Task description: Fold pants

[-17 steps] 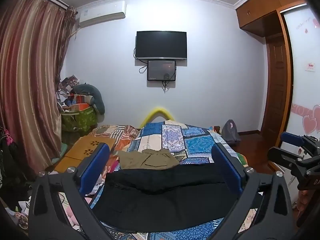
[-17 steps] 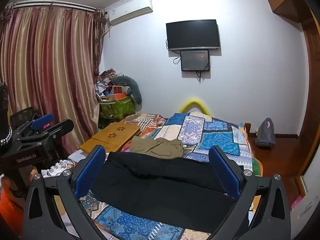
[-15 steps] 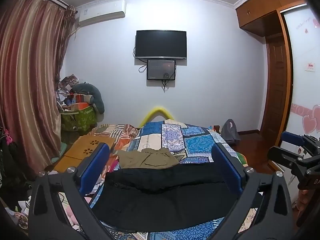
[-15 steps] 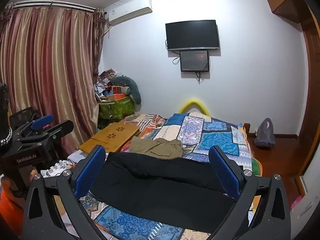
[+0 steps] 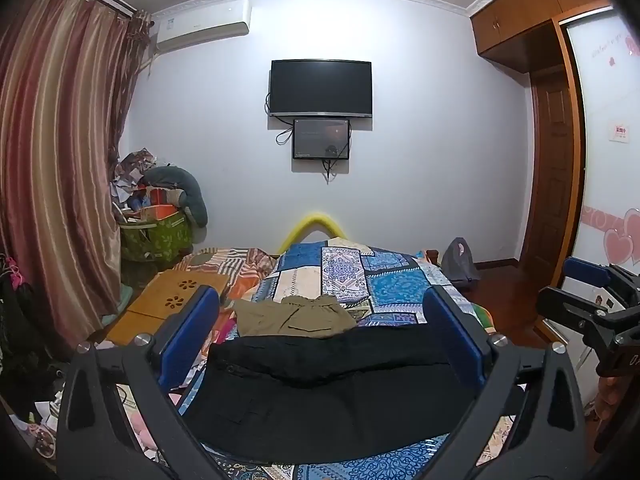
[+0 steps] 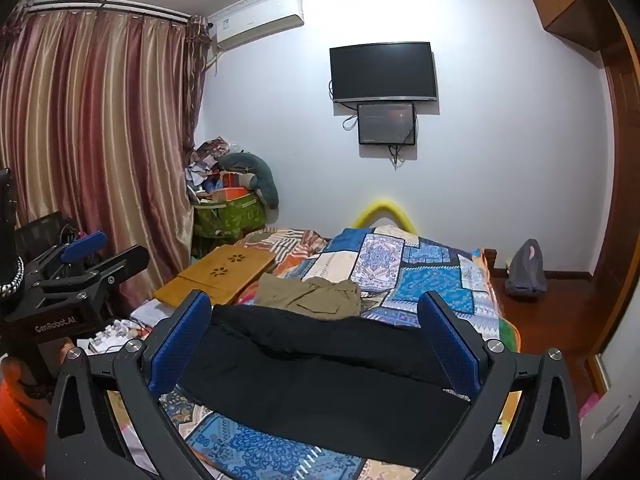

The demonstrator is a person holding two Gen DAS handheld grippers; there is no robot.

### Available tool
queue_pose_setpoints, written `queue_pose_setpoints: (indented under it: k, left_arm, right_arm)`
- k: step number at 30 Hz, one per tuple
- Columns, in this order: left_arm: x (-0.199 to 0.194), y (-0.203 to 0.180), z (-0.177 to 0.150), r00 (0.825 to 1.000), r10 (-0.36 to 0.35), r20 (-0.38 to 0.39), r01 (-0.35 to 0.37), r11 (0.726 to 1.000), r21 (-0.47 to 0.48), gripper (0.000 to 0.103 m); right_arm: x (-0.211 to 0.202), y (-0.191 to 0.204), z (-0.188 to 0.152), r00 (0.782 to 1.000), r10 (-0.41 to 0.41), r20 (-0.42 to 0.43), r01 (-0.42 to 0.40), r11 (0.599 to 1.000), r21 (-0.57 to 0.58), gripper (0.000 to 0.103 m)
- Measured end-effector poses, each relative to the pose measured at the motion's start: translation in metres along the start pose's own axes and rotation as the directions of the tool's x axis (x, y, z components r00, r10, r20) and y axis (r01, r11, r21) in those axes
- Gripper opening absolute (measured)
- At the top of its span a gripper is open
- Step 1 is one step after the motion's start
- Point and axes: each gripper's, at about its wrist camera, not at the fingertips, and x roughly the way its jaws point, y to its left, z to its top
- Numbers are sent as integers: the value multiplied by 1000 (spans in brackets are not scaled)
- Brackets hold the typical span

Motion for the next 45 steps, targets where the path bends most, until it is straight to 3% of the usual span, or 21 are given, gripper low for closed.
queue_pose_setpoints:
  k: [45]
  left_arm:
    - [-3,-2,2,1000,-6,11,6,1000,0,103]
  right_arm:
    - [-2,8,3,1000,-4,13,4,1000,-6,103]
